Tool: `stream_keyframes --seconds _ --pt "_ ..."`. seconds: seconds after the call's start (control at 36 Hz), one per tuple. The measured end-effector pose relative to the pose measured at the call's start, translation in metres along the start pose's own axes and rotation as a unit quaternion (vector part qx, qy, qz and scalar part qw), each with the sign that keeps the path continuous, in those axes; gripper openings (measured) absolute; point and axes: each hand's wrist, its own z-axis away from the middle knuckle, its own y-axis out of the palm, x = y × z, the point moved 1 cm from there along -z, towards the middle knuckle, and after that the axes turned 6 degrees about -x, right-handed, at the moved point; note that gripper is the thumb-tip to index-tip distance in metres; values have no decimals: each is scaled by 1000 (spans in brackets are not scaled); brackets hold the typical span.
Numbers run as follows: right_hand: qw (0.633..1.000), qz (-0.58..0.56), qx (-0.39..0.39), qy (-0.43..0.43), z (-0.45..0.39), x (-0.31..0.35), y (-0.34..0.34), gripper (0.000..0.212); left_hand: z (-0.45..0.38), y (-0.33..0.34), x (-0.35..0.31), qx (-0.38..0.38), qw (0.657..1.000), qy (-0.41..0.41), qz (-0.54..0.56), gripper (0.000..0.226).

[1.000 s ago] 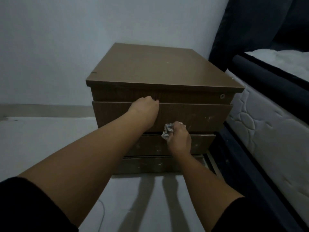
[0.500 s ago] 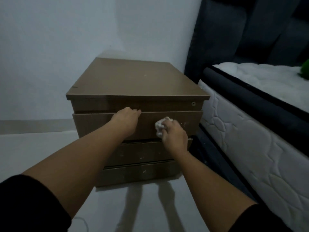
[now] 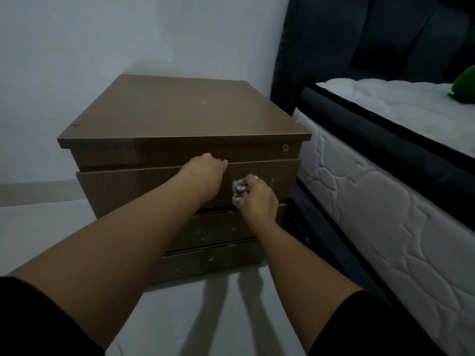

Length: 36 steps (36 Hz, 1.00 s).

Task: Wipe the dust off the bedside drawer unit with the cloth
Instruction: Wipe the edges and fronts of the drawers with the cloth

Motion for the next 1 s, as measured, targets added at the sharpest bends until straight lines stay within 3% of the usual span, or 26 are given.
stream_keyframes --seconds 0.25,0.42,0.53,0.69,0.83,1.0 --pt "994 19 90 64 16 -24 34 23 -8 6 -2 -9 999 4 -31 65" --pt "986 38 151 56 12 -27 30 24 -8 7 -1 -11 1000 -1 -18 62" --pt "994 8 107 28 12 -26 9 21 -6 9 -1 -20 1000 -11 -4 57" --pt "999 -21 -41 -26 -13 -23 -41 12 0 3 -11 -51 997 21 46 63" --pt "999 -6 -41 8 -31 -19 -51 17 -4 -5 -29 -59 995 43 71 66" --pt "999 -5 -21 48 -29 -21 -40 20 -23 -3 -32 -60 997 38 27 56"
